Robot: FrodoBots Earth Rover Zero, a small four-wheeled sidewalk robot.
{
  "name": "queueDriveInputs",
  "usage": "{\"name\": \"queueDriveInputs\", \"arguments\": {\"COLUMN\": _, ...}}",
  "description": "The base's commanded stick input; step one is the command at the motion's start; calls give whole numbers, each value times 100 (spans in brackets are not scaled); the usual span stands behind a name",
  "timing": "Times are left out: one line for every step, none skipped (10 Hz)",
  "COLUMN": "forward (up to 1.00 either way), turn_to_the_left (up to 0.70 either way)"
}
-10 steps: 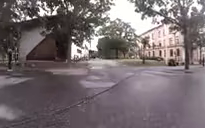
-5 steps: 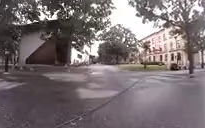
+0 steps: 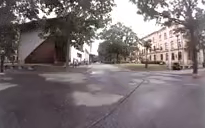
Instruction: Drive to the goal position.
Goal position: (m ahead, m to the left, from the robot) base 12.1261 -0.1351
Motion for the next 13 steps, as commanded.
{"name": "queueDriveInputs", "arguments": {"forward": 70, "turn_to_the_left": 0}}
{"name": "queueDriveInputs", "arguments": {"forward": 70, "turn_to_the_left": 0}}
{"name": "queueDriveInputs", "arguments": {"forward": 70, "turn_to_the_left": 0}}
{"name": "queueDriveInputs", "arguments": {"forward": 70, "turn_to_the_left": 0}}
{"name": "queueDriveInputs", "arguments": {"forward": 70, "turn_to_the_left": 0}}
{"name": "queueDriveInputs", "arguments": {"forward": 70, "turn_to_the_left": 0}}
{"name": "queueDriveInputs", "arguments": {"forward": 70, "turn_to_the_left": 0}}
{"name": "queueDriveInputs", "arguments": {"forward": 70, "turn_to_the_left": 0}}
{"name": "queueDriveInputs", "arguments": {"forward": 70, "turn_to_the_left": 0}}
{"name": "queueDriveInputs", "arguments": {"forward": 70, "turn_to_the_left": 0}}
{"name": "queueDriveInputs", "arguments": {"forward": 70, "turn_to_the_left": 0}}
{"name": "queueDriveInputs", "arguments": {"forward": 70, "turn_to_the_left": 0}}
{"name": "queueDriveInputs", "arguments": {"forward": 70, "turn_to_the_left": 0}}
